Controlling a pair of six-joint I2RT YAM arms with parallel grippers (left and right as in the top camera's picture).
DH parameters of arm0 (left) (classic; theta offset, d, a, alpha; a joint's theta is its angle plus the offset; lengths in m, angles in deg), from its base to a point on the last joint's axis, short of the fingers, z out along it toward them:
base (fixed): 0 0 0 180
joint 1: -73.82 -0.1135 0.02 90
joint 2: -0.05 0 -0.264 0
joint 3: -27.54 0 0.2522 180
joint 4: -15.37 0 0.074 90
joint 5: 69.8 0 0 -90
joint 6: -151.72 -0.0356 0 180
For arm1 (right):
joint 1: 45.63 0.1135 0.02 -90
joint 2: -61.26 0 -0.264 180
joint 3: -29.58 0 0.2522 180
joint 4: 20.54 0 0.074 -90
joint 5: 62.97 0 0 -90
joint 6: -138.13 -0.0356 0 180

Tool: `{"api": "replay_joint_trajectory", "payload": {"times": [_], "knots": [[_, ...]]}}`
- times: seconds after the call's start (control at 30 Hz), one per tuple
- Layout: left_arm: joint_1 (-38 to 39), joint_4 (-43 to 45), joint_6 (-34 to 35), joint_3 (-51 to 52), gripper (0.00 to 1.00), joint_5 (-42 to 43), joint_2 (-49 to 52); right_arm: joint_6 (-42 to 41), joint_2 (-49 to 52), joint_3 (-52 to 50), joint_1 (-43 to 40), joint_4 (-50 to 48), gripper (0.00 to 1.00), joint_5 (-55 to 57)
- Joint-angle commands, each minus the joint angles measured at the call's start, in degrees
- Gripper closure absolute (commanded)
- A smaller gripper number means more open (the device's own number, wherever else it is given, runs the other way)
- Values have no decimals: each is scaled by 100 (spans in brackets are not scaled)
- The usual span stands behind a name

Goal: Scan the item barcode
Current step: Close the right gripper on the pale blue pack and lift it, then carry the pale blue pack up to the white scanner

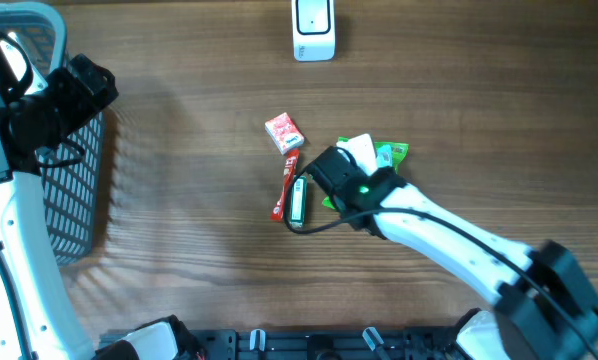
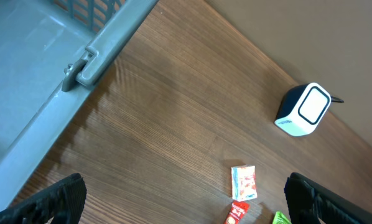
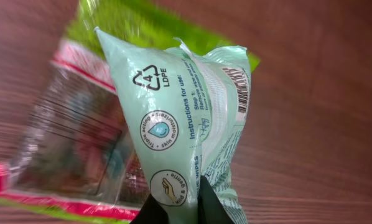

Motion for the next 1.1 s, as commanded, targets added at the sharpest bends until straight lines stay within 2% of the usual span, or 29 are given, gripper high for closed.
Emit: {"api": "replay_joint_trajectory", "payload": {"times": [0.0,0.1,0.2,0.27,0.4,0.63,0.77,0.9,1.07], "knots": [[20,11,-114,-48,0,68,0,492,-741,188,2,22,96,-525],[20,11,-114,-48,0,68,0,1403,-1318,188,2,13,96,-1333],[20,11,-114,-48,0,68,0,1480,-1860,232,0,105,96,-1569],[20,11,-114,-48,0,66,0,1423,-2210,535,-2,494,96,-1792],[20,11,-114,-48,0,68,0,1309,-2199,1834,-7,1532,96,-2221],[20,11,-114,-48,0,68,0,1327,-907,4774,-254,3244,96,-3722],[20,11,-114,-48,0,68,0,1784,210,6343,-535,4168,96,-4903],[20,11,-114,-48,0,68,0,1937,1069,7309,-1069,4221,96,-6424],[20,11,-114,-48,0,68,0,1906,1655,7429,-2074,3696,96,-8452]]}}
